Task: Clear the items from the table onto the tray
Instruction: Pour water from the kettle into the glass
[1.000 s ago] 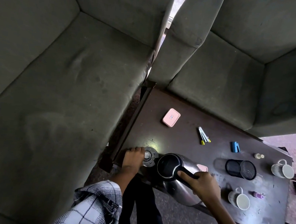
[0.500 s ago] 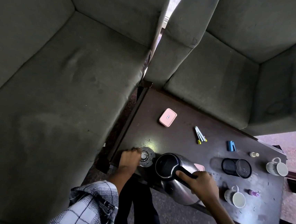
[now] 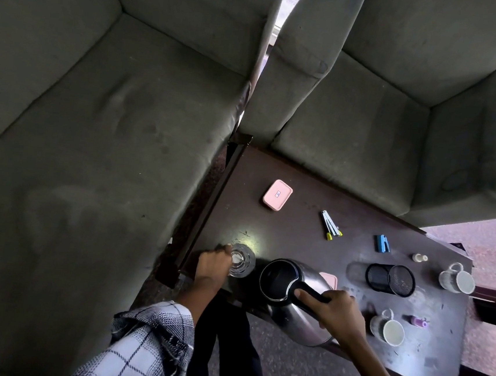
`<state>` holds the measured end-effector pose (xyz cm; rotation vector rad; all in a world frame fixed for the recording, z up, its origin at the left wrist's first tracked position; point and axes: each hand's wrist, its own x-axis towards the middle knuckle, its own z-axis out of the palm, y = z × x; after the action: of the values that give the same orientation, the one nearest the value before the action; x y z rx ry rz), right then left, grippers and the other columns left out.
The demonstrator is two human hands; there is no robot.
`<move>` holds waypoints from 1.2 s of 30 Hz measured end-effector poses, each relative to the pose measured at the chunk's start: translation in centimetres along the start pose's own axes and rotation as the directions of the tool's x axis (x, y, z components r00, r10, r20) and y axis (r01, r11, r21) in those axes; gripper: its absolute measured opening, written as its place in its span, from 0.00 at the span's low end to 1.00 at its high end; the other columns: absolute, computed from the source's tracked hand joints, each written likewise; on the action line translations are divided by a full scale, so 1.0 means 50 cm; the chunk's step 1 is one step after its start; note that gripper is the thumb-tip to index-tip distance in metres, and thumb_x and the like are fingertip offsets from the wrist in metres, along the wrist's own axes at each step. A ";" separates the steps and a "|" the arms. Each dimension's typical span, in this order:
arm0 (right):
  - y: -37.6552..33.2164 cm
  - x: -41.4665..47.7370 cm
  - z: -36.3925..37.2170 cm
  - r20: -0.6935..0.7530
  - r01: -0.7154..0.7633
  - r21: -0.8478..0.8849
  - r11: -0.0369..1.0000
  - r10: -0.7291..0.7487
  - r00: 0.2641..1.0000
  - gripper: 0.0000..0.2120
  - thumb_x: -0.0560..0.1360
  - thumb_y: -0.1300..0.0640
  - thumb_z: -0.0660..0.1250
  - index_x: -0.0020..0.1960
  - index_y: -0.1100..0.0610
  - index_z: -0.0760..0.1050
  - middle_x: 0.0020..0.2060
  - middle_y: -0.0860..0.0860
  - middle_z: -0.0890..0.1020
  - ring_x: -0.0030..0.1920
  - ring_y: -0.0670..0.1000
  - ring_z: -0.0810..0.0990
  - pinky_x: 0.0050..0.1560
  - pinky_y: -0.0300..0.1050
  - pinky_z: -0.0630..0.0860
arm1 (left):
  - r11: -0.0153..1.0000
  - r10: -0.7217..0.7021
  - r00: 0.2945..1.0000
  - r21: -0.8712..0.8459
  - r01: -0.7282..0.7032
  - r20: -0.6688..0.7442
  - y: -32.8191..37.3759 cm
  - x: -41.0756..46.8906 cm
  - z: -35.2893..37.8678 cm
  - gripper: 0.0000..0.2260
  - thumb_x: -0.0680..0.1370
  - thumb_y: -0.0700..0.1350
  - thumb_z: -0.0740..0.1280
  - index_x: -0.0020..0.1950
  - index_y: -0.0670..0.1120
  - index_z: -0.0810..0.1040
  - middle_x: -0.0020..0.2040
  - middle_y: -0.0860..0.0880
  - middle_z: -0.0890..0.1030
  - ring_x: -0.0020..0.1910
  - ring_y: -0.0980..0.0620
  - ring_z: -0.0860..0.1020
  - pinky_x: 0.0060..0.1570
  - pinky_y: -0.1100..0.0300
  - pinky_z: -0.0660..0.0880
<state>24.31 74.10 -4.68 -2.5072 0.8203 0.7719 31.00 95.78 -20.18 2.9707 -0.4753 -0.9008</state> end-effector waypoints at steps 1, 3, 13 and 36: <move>0.001 -0.001 -0.001 0.002 -0.003 -0.005 1.000 0.003 1.000 0.31 0.62 0.29 0.66 0.23 0.57 0.69 0.23 0.53 0.80 0.32 0.53 0.81 0.34 0.46 0.75 | 1.000 -0.001 1.000 -0.003 0.001 -0.003 0.000 0.000 0.001 0.20 0.79 0.41 0.60 0.70 0.42 0.63 0.58 0.45 0.81 0.55 0.47 0.81 0.49 0.56 0.76; 0.004 -0.004 -0.001 0.007 -0.009 -0.007 1.000 0.009 1.000 0.31 0.63 0.29 0.66 0.23 0.57 0.68 0.22 0.52 0.79 0.31 0.52 0.80 0.32 0.44 0.73 | 1.000 -0.010 1.000 -0.010 0.010 -0.005 0.001 -0.001 0.000 0.20 0.79 0.42 0.60 0.70 0.42 0.63 0.58 0.45 0.81 0.55 0.47 0.81 0.49 0.56 0.76; 0.005 -0.009 -0.004 0.015 -0.015 0.009 1.000 0.015 1.000 0.31 0.63 0.29 0.66 0.23 0.57 0.69 0.19 0.50 0.76 0.29 0.50 0.79 0.32 0.42 0.71 | 0.998 -0.058 0.998 -0.028 0.058 0.000 0.012 -0.002 -0.004 0.20 0.80 0.40 0.58 0.72 0.42 0.61 0.59 0.45 0.80 0.56 0.48 0.80 0.50 0.56 0.76; 0.007 -0.005 0.000 -0.006 -0.019 -0.020 1.000 0.019 1.000 0.31 0.62 0.28 0.66 0.24 0.57 0.69 0.26 0.55 0.81 0.32 0.53 0.81 0.36 0.47 0.76 | 0.998 -0.048 0.999 -0.031 0.048 -0.005 0.013 -0.009 -0.011 0.20 0.80 0.38 0.55 0.72 0.41 0.61 0.59 0.45 0.80 0.56 0.47 0.81 0.50 0.56 0.76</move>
<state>23.93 73.96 -4.59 -2.5239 0.8428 0.7838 30.76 95.27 -19.40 2.9681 -0.3873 -0.8940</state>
